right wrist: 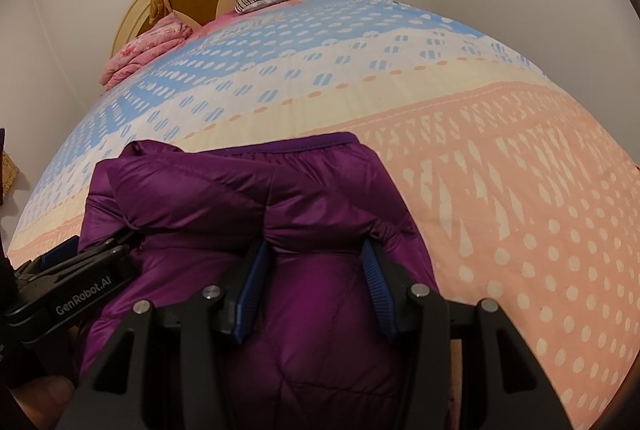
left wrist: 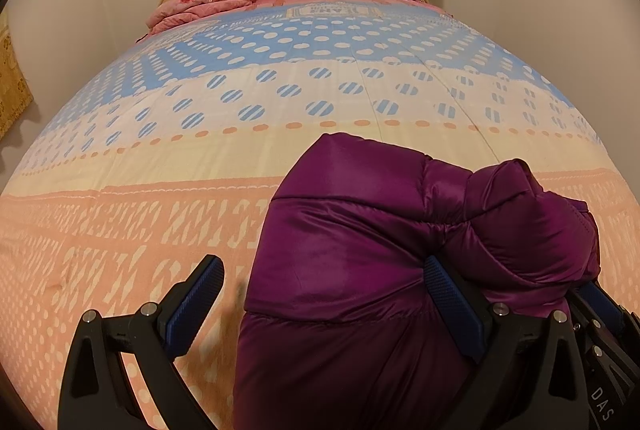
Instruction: Fold large clothes
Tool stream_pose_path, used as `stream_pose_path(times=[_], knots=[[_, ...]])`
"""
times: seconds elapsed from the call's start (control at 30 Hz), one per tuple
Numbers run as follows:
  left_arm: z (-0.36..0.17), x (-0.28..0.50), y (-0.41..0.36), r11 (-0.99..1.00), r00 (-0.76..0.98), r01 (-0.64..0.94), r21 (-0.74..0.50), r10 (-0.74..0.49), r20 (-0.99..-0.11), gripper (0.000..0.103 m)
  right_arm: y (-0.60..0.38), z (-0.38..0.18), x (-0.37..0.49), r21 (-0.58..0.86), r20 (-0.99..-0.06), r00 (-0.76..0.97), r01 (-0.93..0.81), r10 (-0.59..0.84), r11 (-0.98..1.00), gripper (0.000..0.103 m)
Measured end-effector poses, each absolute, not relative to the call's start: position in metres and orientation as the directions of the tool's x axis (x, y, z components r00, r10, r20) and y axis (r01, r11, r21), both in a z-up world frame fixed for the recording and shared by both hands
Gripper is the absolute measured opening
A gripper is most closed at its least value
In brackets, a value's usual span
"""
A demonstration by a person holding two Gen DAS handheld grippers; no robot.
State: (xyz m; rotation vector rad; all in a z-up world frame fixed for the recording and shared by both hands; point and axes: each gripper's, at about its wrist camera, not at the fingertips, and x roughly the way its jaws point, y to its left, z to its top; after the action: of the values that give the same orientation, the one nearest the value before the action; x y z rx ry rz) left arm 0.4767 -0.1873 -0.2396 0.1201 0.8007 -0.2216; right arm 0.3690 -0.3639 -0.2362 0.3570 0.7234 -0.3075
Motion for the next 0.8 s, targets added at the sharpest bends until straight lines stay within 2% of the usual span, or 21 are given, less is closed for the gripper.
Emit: stream_pose_path(times=[0.8], knots=[[-0.2399, 0.4781, -0.1872, 0.972, 0.662, 0.235, 0.011, -0.151, -0.734, 0.101, -0.3643, -0.2371, 0.3706, 0.206, -0.691, 0.708, 0.391, -0.149, 0.897, 0.052]])
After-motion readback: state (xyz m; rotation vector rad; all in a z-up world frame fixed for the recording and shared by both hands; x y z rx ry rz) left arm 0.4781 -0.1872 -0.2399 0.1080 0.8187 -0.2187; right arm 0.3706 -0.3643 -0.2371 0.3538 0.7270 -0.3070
